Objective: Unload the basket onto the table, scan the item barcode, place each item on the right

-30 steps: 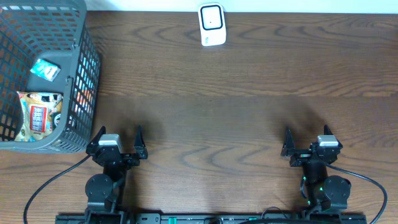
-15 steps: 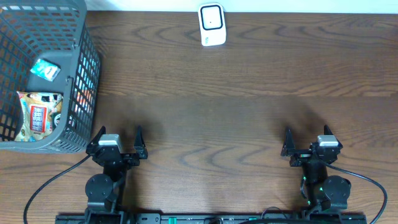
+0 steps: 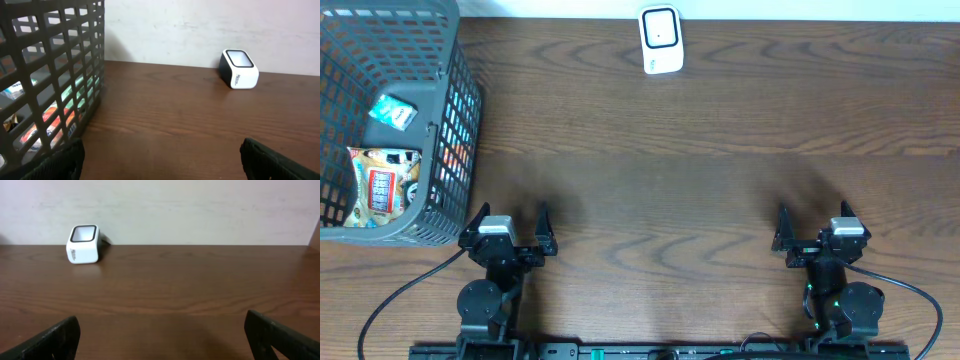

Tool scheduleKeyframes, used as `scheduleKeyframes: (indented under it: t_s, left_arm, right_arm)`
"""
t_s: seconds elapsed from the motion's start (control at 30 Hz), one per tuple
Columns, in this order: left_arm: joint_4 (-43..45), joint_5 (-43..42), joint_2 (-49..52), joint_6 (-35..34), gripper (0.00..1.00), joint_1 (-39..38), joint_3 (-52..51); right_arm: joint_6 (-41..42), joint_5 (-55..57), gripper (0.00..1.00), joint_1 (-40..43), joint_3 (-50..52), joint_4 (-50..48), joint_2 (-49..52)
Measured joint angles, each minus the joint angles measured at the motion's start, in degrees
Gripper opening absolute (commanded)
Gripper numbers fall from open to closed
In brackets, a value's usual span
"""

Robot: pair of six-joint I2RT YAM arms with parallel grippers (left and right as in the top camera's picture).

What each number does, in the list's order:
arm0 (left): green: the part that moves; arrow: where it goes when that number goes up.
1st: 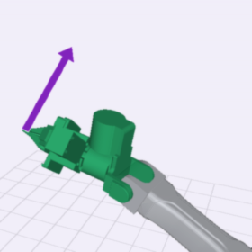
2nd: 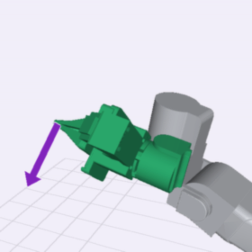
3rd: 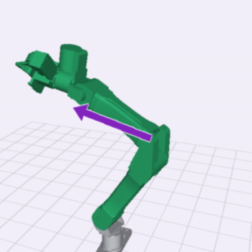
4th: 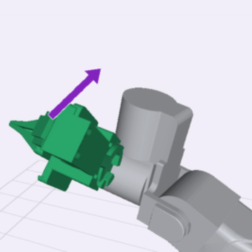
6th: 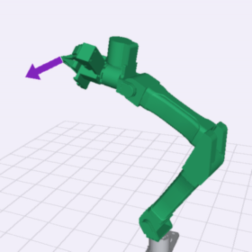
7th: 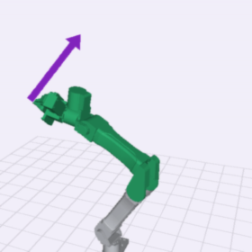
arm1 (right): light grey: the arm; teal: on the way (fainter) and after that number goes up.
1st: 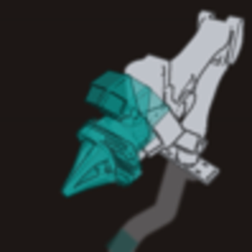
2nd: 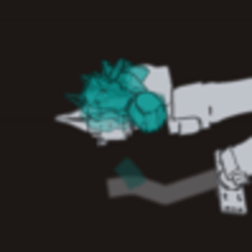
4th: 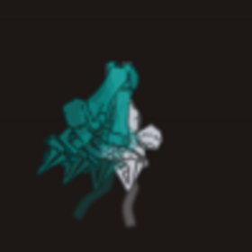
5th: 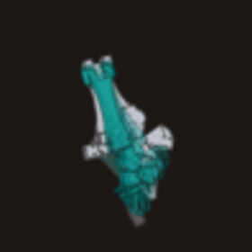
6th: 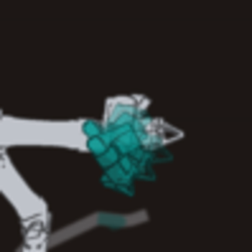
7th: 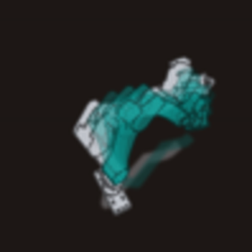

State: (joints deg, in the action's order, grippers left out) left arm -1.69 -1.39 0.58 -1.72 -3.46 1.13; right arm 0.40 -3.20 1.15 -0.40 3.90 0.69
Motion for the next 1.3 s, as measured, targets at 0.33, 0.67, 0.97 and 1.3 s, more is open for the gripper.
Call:
scheduleKeyframes:
  t_s: [0.33,0.67,0.97,1.3]
  left_arm:
    - [0.0,0.0,0.0,0.0,0.98,0.0,0.0]
    - [0.4,-4.6,0.0,-6.1,0.98,0.0,0.0]
    - [17.6,-23.3,0.3,-40.7,0.98,0.0,-0.8]
    - [49.8,-13.0,0.9,-57.2,0.98,0.0,3.7]
  right_arm:
    - [0.0,0.0,0.99,0.0,0.0,0.0,0.0]
    - [0.0,0.0,0.99,0.0,0.0,0.0,0.0]
    - [0.0,0.0,0.99,0.0,0.0,0.0,0.0]
    - [0.0,0.0,0.99,0.0,0.0,0.0,0.0]
